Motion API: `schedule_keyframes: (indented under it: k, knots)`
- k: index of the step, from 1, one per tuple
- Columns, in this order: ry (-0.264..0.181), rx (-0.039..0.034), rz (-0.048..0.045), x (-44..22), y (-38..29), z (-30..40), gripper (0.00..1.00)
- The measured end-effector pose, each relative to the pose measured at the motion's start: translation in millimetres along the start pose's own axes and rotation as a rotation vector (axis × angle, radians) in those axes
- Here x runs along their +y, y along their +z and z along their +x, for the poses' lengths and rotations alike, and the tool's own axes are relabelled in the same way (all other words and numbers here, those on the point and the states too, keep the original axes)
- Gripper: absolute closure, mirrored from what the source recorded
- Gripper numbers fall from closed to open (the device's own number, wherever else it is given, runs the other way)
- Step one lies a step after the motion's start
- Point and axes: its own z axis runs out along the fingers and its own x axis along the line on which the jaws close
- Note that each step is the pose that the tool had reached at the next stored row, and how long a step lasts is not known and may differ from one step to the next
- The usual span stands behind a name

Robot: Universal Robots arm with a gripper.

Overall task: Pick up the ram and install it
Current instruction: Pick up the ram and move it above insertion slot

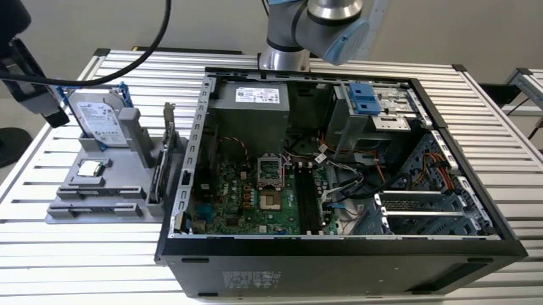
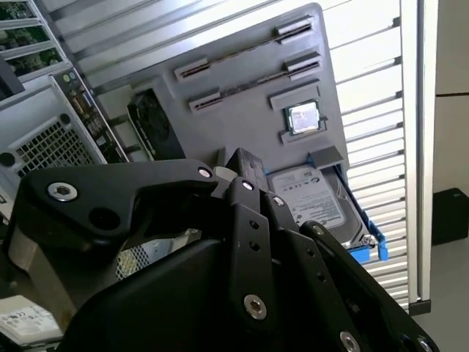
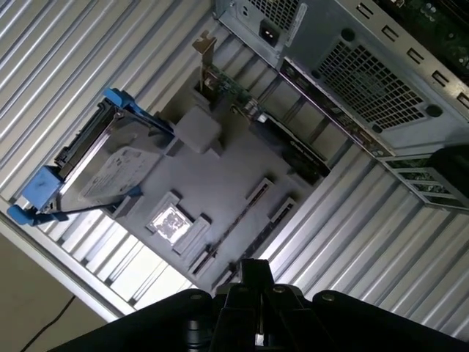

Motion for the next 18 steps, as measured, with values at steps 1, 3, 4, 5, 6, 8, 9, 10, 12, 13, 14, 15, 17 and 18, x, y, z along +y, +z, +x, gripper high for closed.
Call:
schedule_keyframes:
  k: [1, 3, 4, 5, 6, 8, 9, 10, 12, 13, 14, 15, 17, 18]
  knots:
    - [0.008, -0.0003, 0.0000, 0.0, 0.0, 0.0, 1.00]
    - [0.023, -0.0010, 0.0001, -0.1, 0.0, 0.1, 1.00]
    - [0.031, -0.0013, 0.0002, -0.2, 0.0, 0.1, 1.00]
    - [0.039, -0.0017, 0.0002, -0.2, 0.0, 0.2, 1.00]
    - [0.047, -0.0020, 0.0002, -0.3, 0.0, 0.2, 1.00]
    - [0.064, -0.0027, 0.0004, -0.4, 0.0, 0.3, 1.00]
    - [0.072, -0.0031, 0.0005, -0.5, 0.0, 0.4, 1.00]
    - [0.080, -0.0034, 0.0005, -0.6, 0.0, 0.4, 1.00]
    - [0.097, -0.0041, 0.0006, -0.8, 0.0, 0.6, 1.00]
    - [0.106, -0.0045, 0.0007, -0.9, 0.0, 0.7, 1.00]
    - [0.114, -0.0048, 0.0007, -1.0, -0.1, 0.7, 1.00]
    - [0.123, -0.0053, 0.0008, -1.1, -0.1, 0.8, 1.00]
    - [0.142, -0.0061, 0.0009, -1.2, 0.0, 0.9, 1.00]
    - [0.152, -0.0065, 0.0009, -1.3, 0.0, 1.0, 1.00]
